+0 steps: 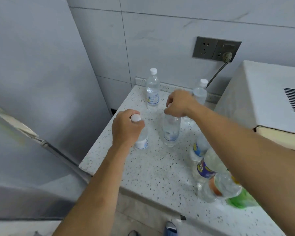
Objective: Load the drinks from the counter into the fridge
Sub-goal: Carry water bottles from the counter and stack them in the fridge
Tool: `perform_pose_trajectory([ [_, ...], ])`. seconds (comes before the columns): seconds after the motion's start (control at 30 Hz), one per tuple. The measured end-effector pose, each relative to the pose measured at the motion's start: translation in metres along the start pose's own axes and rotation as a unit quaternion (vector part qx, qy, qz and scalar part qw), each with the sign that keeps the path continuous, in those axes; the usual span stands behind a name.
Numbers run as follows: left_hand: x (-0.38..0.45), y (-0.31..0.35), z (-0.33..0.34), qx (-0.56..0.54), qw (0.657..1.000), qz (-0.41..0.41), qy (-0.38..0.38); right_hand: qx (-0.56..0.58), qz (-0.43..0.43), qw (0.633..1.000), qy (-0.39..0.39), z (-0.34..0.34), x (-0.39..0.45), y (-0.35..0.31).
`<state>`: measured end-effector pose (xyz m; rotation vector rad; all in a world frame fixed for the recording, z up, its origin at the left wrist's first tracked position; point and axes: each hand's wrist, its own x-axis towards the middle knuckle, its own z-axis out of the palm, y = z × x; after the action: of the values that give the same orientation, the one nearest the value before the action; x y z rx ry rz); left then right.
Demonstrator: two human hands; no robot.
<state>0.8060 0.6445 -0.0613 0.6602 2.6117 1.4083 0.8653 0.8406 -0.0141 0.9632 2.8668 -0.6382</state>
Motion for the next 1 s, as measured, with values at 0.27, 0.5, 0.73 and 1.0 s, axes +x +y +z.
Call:
perform_pose_trajectory([
  [0.27,-0.029,-0.044,-0.01,-0.016,0.998,0.037,0.049,0.241,0.019,0.966,0.086,0.063,-0.057,-0.005],
  [0.5,-0.062,-0.089,0.017,-0.124,0.989,-0.066,-0.039,0.449,0.08,0.883,0.111,0.149,-0.09,0.017],
  [0.73,-0.066,-0.118,0.029,-0.143,0.978,-0.126,-0.083,0.469,0.115,0.862,0.152,0.177,-0.099,0.016],
  [1.0,-0.089,-0.118,0.014,-0.194,0.965,-0.166,-0.065,0.555,0.114,0.801,0.195,0.193,-0.138,0.025],
])
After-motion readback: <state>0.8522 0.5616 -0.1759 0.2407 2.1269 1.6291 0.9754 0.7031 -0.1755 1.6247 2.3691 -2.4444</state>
